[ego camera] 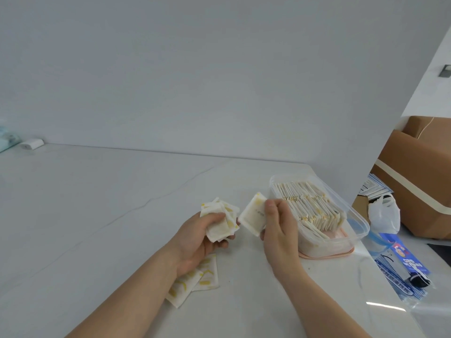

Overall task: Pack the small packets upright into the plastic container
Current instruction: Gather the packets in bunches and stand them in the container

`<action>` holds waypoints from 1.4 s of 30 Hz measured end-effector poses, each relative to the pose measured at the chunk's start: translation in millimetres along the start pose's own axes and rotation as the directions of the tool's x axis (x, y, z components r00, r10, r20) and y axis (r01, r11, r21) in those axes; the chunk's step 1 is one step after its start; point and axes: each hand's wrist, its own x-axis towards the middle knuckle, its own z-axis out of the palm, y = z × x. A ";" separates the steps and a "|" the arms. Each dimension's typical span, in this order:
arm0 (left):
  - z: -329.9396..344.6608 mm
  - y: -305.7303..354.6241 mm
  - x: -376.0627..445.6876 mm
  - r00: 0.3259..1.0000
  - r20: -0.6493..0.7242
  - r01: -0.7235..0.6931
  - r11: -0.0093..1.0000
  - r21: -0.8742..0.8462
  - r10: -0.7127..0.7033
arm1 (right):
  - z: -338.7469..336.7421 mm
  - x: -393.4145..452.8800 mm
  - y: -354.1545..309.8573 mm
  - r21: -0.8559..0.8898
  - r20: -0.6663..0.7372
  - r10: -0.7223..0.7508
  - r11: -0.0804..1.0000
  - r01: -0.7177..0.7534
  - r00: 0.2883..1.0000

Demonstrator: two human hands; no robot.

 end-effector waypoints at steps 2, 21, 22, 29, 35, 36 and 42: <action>1.9 -0.4 -2.1 1.000 0.019 0.016 0.998 0.068 -0.017 | 3.3 -2.8 3.5 -0.084 0.086 -0.055 0.994 0.063 0.995; 4.8 4.8 -10.7 0.981 0.191 -0.018 1.000 -0.006 0.019 | 7.4 -12.2 3.0 -0.129 0.318 -0.029 0.989 0.073 0.948; 4.2 5.0 -10.7 0.980 0.199 -0.011 1.000 -0.001 0.011 | 7.0 -12.0 3.3 -0.129 0.319 -0.042 0.988 0.087 0.947; -0.5 4.3 -9.3 0.969 0.237 0.059 0.998 0.033 -0.065 | 5.1 -7.9 2.1 -0.153 0.296 -0.037 0.985 0.085 0.955; 5.0 1.2 -11.4 0.972 0.225 0.056 0.998 0.032 -0.062 | 8.1 -9.5 7.5 -0.154 0.359 -0.032 0.984 0.093 0.933; 4.4 0.8 -10.8 0.974 0.219 0.055 0.998 0.029 -0.060 | 9.1 -10.2 7.7 -0.157 0.372 -0.030 0.983 0.094 0.928; -0.8 0.9 -6.3 0.986 0.167 0.020 1.000 -0.006 -0.019 | 4.8 -10.8 1.1 -0.099 0.381 0.030 0.995 0.008 0.924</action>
